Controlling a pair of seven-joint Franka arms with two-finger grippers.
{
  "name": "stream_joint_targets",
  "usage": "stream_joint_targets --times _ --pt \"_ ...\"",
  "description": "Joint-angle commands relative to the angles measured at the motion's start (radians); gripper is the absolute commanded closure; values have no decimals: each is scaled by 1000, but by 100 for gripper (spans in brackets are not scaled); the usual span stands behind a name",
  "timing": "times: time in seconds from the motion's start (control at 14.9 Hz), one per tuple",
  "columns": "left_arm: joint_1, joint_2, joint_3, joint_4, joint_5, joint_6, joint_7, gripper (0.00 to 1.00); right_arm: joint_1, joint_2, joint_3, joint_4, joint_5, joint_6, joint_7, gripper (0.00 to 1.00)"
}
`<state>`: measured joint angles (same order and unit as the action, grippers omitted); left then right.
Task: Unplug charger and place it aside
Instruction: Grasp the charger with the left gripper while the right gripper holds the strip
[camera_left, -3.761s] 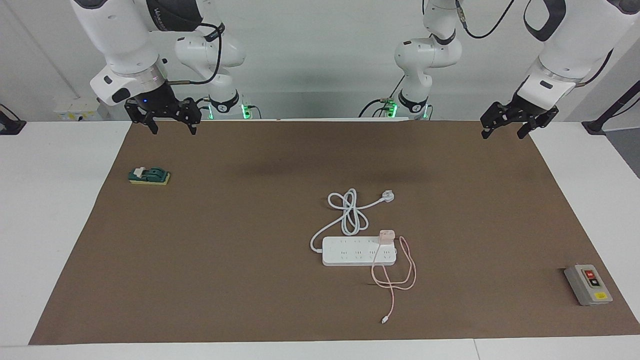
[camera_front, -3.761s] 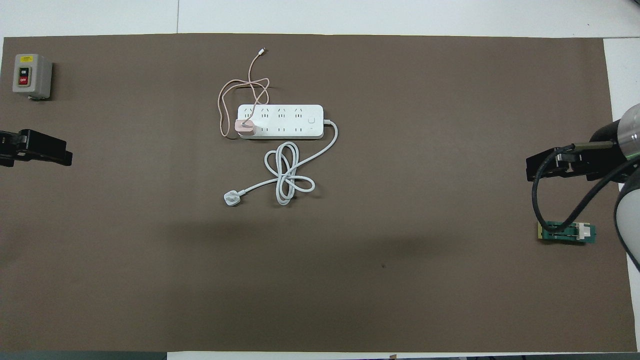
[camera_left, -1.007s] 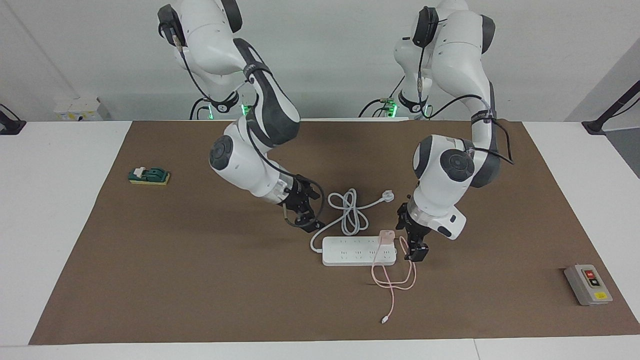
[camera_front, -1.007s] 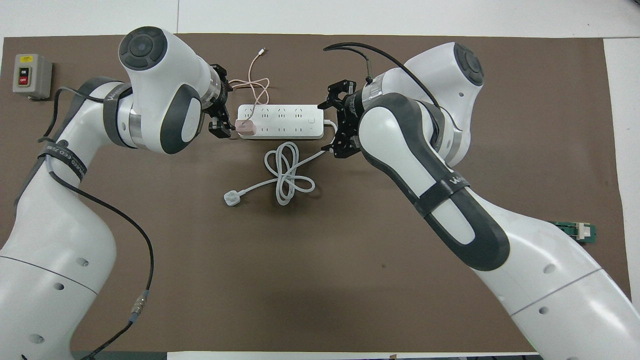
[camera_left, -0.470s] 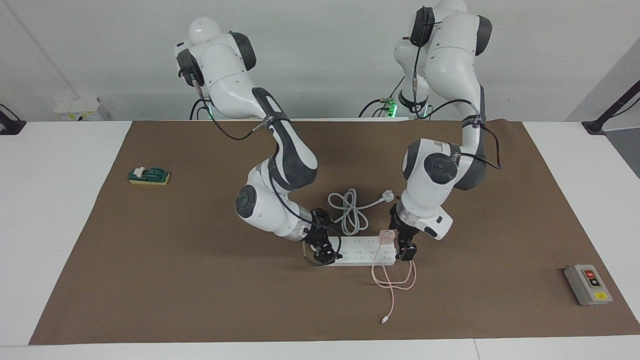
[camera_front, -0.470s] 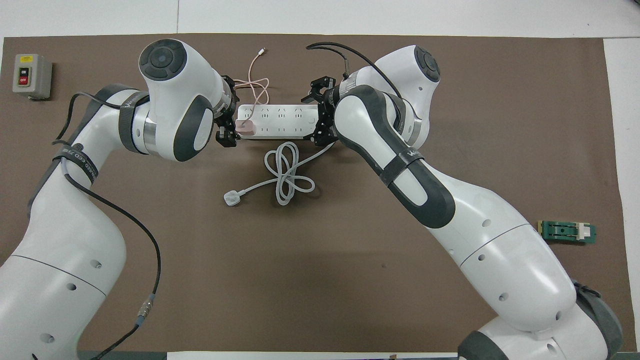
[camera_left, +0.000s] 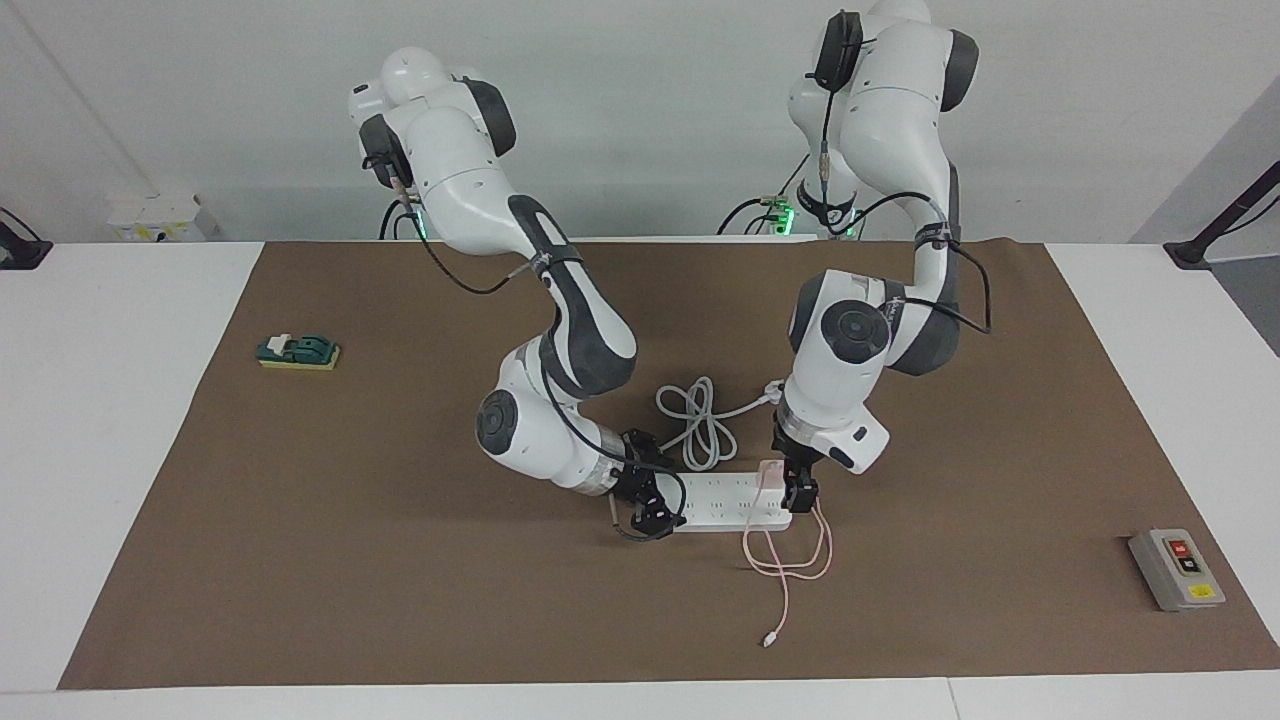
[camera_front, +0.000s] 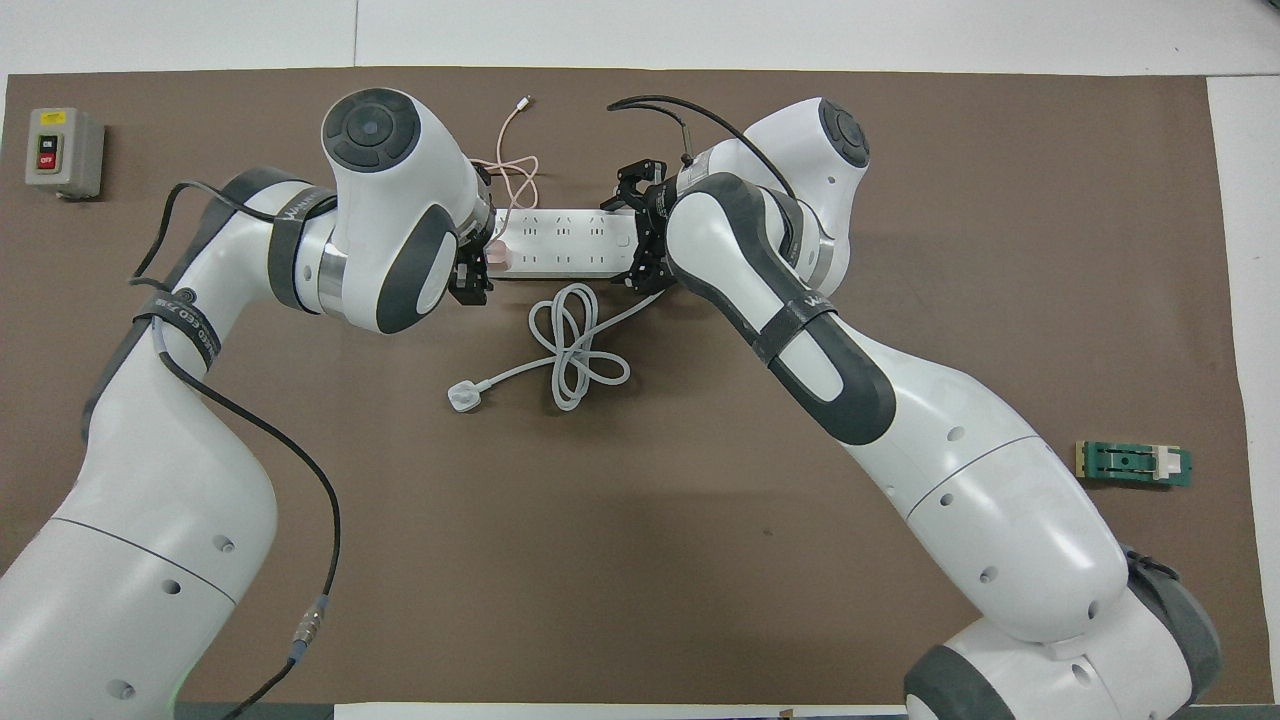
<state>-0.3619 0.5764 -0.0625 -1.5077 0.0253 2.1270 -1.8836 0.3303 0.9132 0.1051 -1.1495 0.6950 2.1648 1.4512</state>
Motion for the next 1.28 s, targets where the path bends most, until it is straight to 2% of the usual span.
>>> stream_joint_targets --times 0.0,0.07,0.2,0.27,0.47,0.54,0.67,0.74,1.07,1.21 --pt "-11 -35 15 -57 19 31 -12 0 1 38 -7 36 -3 -7 -26 0" --pt "-11 -35 15 -55 19 28 -11 0 1 42 -8 36 -3 -5 -26 0" --pt "-9 -35 15 -49 19 16 -11 30 1 45 -8 37 -5 7 -28 0" --pt "-8 -35 15 -49 19 16 -11 50 1 46 -8 37 -5 12 -31 0" --pt "-8 -35 15 -54 19 22 -11 96 1 52 -8 54 -6 16 -32 0" --pt "-8 -35 13 -52 19 24 -11 100 4 52 -8 48 -8 26 -32 3" --pt "-6 -35 15 -49 19 22 -6 100 13 52 -8 40 -9 44 -34 36" --pt "-8 -35 15 -49 21 24 -6 100 13 50 -8 34 -9 47 -35 45" --pt "-8 -35 15 -37 25 -10 -2 100 15 49 -7 30 -8 75 -43 47" --pt "4 -58 13 -20 34 -41 6 100 13 49 -7 30 -9 75 -41 47"
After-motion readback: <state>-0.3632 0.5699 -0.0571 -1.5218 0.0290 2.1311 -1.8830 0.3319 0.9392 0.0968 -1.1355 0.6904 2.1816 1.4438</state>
